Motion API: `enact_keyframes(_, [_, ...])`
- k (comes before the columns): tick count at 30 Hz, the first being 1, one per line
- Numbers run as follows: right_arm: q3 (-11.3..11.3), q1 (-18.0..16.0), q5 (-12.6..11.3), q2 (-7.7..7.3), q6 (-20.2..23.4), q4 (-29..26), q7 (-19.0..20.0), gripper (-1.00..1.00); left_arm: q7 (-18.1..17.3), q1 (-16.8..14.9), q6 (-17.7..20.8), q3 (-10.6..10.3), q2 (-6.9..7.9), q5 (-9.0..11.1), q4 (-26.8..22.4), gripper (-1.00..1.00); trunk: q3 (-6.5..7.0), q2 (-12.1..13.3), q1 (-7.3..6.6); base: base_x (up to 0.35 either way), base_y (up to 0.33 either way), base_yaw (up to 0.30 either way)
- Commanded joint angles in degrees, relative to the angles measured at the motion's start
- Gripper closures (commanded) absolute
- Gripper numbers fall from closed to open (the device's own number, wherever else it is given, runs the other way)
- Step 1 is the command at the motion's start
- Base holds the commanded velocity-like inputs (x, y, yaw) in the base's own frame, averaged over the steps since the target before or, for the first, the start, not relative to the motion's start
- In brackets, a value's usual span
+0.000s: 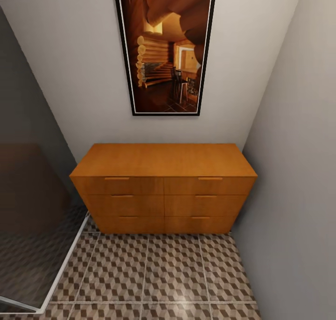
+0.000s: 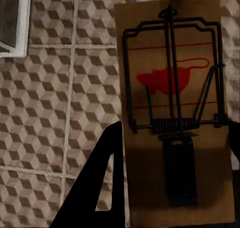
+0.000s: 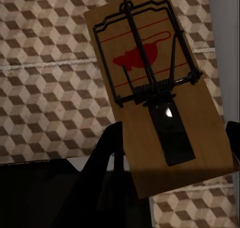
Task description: Take the four mousetraps from the cabinet in the bathroom and place them on the bathroom floor. Make sure all four end up on the same floor surface, and ensure that at least two of them are either under or directly next to the same bathroom sink.
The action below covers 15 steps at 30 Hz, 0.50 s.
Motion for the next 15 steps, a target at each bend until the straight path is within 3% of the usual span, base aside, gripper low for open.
enact_keyframes(1, [0.51,-0.03,-0.38,-0.11,0.05,-0.22,-0.90,1.00,0.24,0.51,-1.60,-0.56,0.25,3.08,0.17,1.00,-0.08,-0.07,0.02,0.000,0.000,0.000])
enact_keyframes(3, [0.57,-0.08,-0.21,-0.28,0.23,-0.46,-1.50,1.00,0.62,2.36,-3.74,-0.48,0.66,6.89,0.19,1.00,-0.08,-0.07,0.02,0.000,0.000,0.000])
enact_keyframes(4, [0.57,-0.10,0.00,-0.46,0.08,-0.48,-1.63,1.00,1.70,2.97,-4.12,-0.47,0.97,7.79,0.19,1.00,-0.08,-0.07,0.02,0.000,0.000,0.000])
enact_keyframes(9, [0.64,-0.08,0.28,-0.51,-1.29,-0.36,-1.63,1.00,5.61,3.60,-2.37,-0.47,1.03,8.76,0.18,1.00,-0.08,-0.07,0.02,0.000,0.000,0.000])
enact_keyframes(15, [0.66,-0.06,0.32,-0.41,-2.16,-0.11,-1.62,1.00,5.95,3.67,-0.13,-0.48,0.68,8.91,0.11,1.00,-0.08,-0.07,0.02,0.000,0.000,0.000])
